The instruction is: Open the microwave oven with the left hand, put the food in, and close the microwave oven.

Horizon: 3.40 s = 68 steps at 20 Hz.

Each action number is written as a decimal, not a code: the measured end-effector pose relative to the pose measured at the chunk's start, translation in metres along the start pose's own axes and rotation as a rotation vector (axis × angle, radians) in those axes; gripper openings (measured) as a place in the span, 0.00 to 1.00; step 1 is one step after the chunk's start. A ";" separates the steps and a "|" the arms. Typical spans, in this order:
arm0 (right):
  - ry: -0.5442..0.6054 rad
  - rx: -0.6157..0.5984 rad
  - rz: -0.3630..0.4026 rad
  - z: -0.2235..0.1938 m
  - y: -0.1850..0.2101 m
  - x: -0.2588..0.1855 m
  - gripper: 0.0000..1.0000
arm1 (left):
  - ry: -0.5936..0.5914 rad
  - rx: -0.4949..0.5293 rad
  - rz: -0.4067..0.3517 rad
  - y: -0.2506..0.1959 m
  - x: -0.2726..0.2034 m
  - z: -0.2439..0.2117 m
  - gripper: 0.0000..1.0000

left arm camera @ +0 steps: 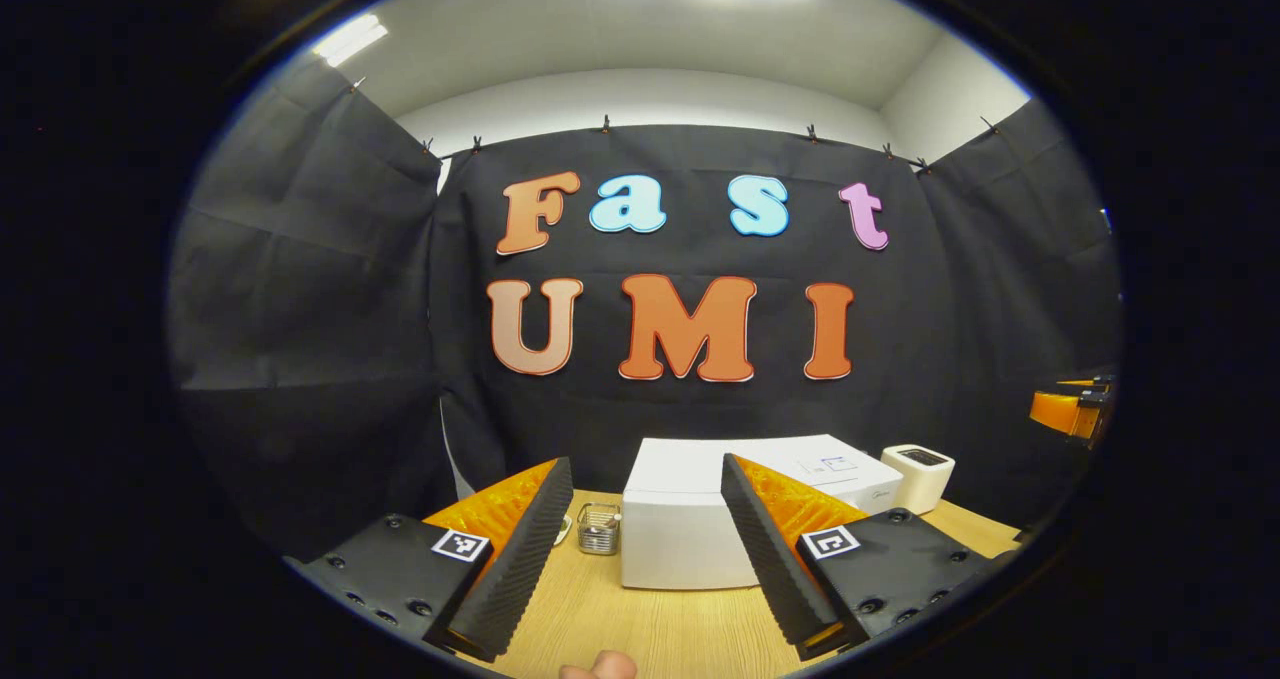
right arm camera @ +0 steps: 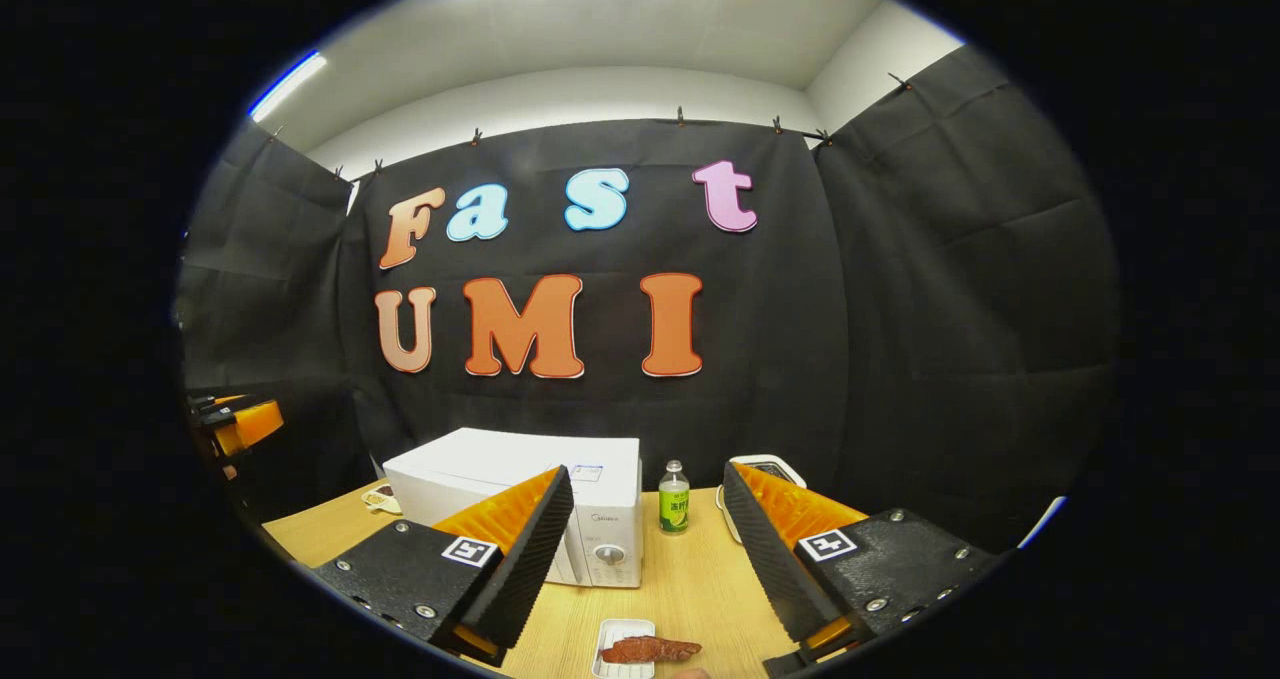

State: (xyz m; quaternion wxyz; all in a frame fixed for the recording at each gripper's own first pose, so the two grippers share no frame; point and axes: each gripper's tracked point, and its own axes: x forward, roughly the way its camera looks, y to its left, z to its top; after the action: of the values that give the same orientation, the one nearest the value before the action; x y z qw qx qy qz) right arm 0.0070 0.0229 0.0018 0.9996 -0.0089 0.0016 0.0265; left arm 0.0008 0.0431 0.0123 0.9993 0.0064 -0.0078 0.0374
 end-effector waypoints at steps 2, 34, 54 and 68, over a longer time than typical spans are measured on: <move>-0.001 -0.002 -0.002 -0.001 -0.001 0.000 0.94 | 0.010 -0.005 -0.008 -0.005 0.001 -0.005 0.94; 0.072 -0.026 -0.154 -0.060 -0.094 0.017 0.94 | 0.131 -0.090 -0.316 -0.262 0.111 -0.213 0.98; 0.114 0.004 -0.178 -0.101 -0.122 0.022 0.94 | 0.189 0.002 -0.365 -0.297 0.151 -0.269 0.10; 0.129 0.025 -0.094 -0.109 -0.071 0.009 0.94 | 0.144 -0.020 -0.583 -0.201 -0.017 -0.244 0.10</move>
State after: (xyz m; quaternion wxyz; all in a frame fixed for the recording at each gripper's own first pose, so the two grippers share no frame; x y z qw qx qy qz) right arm 0.0191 -0.0496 -0.1061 0.9976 0.0018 0.0657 -0.0209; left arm 0.0025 -0.1553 -0.2345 0.9658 -0.0040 0.0650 -0.2510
